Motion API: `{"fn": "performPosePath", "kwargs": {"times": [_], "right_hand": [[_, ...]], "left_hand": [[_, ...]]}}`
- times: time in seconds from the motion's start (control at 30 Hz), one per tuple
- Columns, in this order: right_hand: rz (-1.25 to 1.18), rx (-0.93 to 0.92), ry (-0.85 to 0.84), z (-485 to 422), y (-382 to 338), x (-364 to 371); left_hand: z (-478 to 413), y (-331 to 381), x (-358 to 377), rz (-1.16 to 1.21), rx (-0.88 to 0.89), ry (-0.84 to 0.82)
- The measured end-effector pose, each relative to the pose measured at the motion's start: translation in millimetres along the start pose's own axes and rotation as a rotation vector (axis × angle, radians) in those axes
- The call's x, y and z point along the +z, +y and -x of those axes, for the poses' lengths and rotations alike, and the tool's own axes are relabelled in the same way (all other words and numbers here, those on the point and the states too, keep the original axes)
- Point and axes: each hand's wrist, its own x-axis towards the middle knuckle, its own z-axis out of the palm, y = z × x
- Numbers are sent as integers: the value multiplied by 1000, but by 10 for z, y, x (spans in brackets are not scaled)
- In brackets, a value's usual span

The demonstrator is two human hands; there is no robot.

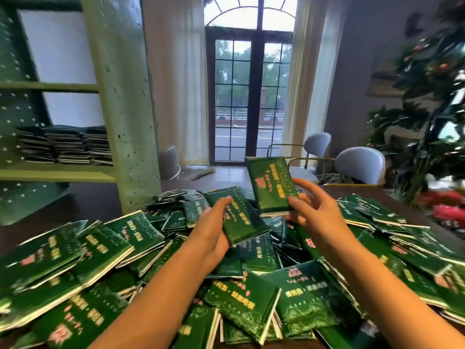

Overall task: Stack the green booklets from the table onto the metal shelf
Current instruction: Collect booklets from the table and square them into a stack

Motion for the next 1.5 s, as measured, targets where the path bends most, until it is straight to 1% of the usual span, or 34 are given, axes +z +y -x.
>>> {"fn": "performPosePath", "kwargs": {"times": [0.1,0.2,0.27,0.37,0.43,0.53,0.7,0.8,0.9,0.93,1.03,1.13,1.23,1.33,1.4,1.5], "right_hand": [[193,-20,-126,79,10,-7],[352,-50,-214,132,51,37],[484,-82,-257,119,112,80],[670,-194,-345,75,160,146],[719,-254,-368,20,110,138],[753,-240,-402,-64,12,3],[928,-123,-663,80,62,-114],[1044,-99,-757,215,126,-5],[1195,-126,-837,301,207,87],[1193,-144,-848,322,224,112],[1054,-133,-865,364,271,167],[901,-61,-801,340,273,162],[769,13,-607,278,238,61],[695,-46,-295,168,255,-49],[579,-102,-111,137,244,-57],[384,-224,38,157,205,-37]], "left_hand": [[-15,-141,24,30,-9,-84],[-16,-225,-8,75,-17,-90],[-23,-262,-36,68,41,-71],[-28,-302,-73,-66,197,5],[-39,-298,-114,-128,268,65],[-20,-249,-184,-163,332,106],[-14,-205,-241,-156,367,149],[-10,-210,-244,-145,390,168],[-5,-220,-242,-134,394,164],[-7,-222,-239,-131,395,164],[-4,-219,-232,-93,403,163],[14,-188,-221,-42,401,150],[44,-153,-231,-10,366,112],[57,-155,-244,-24,319,100],[51,-172,-247,-71,303,98],[57,-212,-245,-174,277,59]]}}
